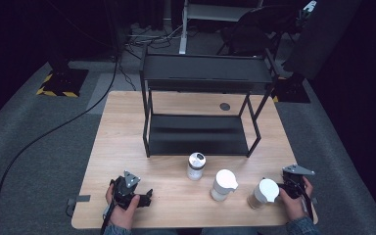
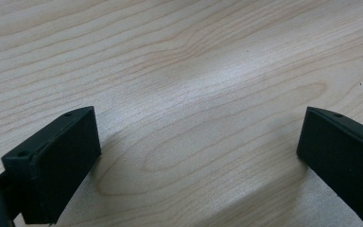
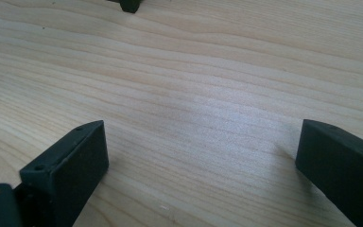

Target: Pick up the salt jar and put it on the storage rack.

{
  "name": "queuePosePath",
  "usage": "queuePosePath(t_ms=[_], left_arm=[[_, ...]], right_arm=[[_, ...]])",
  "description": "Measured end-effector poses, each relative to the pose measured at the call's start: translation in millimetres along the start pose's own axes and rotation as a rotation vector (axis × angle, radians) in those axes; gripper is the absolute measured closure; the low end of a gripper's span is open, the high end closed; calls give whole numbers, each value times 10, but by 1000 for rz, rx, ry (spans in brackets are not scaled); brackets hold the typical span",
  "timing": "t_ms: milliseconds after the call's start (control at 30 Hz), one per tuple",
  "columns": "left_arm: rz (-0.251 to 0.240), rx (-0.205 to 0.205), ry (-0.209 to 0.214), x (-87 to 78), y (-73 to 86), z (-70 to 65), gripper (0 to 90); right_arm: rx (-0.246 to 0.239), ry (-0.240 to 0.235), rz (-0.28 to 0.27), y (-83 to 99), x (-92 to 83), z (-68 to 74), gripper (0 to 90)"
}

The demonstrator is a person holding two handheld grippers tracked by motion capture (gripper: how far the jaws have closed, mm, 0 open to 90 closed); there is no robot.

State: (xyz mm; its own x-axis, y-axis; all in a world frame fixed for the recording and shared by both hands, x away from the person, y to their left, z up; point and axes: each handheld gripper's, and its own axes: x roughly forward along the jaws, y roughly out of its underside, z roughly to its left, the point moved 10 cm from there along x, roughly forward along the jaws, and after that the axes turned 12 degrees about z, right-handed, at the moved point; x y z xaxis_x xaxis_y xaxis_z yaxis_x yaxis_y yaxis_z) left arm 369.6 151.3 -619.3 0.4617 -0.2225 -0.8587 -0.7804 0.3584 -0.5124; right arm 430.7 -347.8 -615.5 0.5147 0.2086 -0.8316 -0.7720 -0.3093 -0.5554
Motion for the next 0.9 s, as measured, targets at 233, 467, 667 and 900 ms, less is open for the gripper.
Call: queuePosePath(t_ms=[233, 467, 667, 900], left_arm=[[-1, -8, -2, 3, -5, -1, 2], [0, -17, -7, 3, -6, 2, 2], [-40, -48, 24, -47, -59, -19, 30], [-151, -48, 11, -288, -283, -39, 28]], right_arm=[[0, 0, 1, -1, 2, 1, 26], [4, 7, 2, -2, 3, 0, 23], [4, 7, 2, -2, 3, 0, 23], [4, 8, 2, -2, 3, 0, 23]])
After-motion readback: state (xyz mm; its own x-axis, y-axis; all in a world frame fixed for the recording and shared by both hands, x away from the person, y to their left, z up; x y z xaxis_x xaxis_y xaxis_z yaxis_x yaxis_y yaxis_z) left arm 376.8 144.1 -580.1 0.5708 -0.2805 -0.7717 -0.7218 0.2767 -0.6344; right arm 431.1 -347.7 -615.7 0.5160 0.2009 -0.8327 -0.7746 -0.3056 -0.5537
